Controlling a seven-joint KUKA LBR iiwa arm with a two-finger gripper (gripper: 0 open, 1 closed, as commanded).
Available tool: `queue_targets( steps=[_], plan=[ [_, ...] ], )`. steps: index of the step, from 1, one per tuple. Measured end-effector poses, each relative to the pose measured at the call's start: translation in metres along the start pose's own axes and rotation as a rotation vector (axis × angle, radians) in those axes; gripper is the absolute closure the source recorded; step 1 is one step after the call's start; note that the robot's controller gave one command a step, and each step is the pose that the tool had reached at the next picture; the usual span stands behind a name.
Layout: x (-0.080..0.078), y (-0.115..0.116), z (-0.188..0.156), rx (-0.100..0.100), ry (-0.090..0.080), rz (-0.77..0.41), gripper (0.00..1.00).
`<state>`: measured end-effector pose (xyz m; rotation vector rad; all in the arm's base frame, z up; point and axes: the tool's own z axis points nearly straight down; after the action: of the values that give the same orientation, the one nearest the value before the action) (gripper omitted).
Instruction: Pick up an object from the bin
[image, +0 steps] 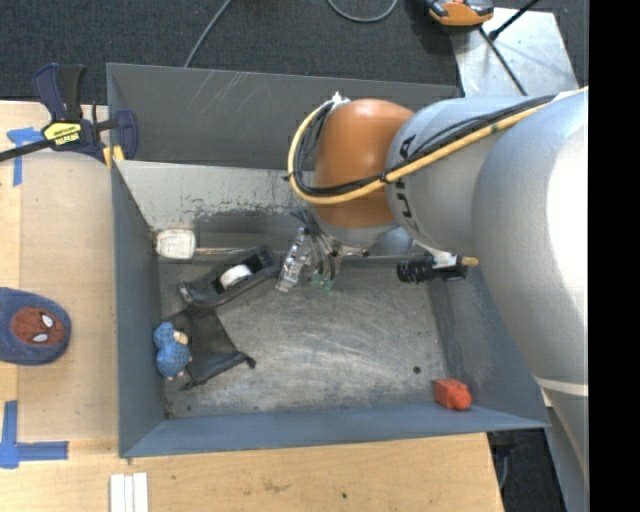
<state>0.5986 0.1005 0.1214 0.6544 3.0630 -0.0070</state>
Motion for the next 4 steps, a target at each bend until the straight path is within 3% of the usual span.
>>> queue_targets(
  steps=[2, 3, 4],
  plan=[
    [-0.012, 0.012, -0.057, -0.006, 0.004, -0.027, 1.0],
    [-0.004, 0.018, -0.022, -0.002, 0.008, 0.403, 1.0],
    [-0.009, 0.028, -0.039, -0.004, 0.007, 0.39, 1.0]
  ],
)
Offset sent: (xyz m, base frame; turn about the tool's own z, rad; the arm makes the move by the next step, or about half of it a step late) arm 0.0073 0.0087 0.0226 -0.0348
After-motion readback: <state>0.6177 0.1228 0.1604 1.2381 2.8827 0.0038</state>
